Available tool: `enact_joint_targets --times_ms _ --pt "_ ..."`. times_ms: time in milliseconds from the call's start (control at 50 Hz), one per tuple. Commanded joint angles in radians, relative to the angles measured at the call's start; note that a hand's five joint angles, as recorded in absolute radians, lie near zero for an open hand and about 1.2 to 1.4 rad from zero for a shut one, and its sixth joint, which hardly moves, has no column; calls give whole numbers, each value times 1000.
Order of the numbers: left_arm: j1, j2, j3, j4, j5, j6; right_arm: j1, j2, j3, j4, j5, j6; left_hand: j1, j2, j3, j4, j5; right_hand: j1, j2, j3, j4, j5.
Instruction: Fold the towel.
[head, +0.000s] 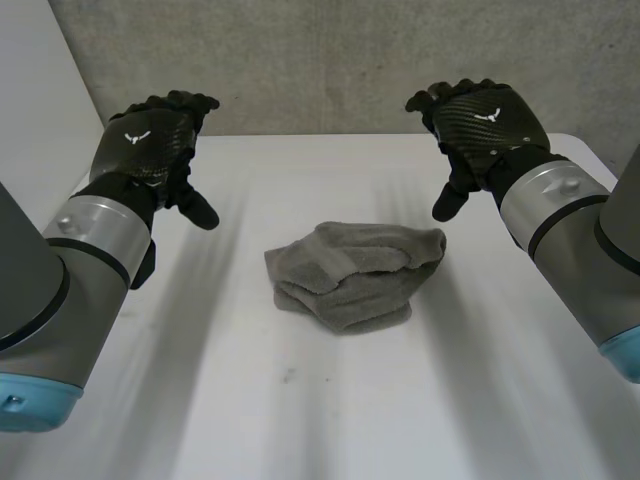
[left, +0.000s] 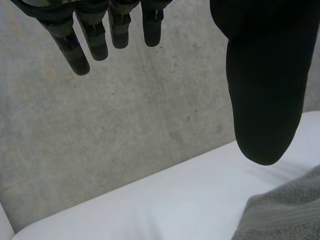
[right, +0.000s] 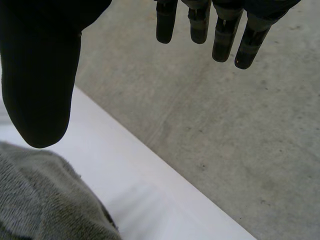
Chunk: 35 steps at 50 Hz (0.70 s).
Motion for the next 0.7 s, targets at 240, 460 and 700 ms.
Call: enact_joint_targets --times_ms 240,460,700 --pt "7 -310 64 11 89 7 76 418 -324 202 -77 -276 21 26 24 23 -11 -9 5 9 0 -29" --pt "10 -368 75 14 89 7 117 616 -461 190 -189 -336 24 29 27 26 -8 92 106 110 101 72" --pt "10 -367 76 16 89 7 117 543 -458 52 -164 -123 24 29 27 26 -8 1199 1213 1217 1208 1179"
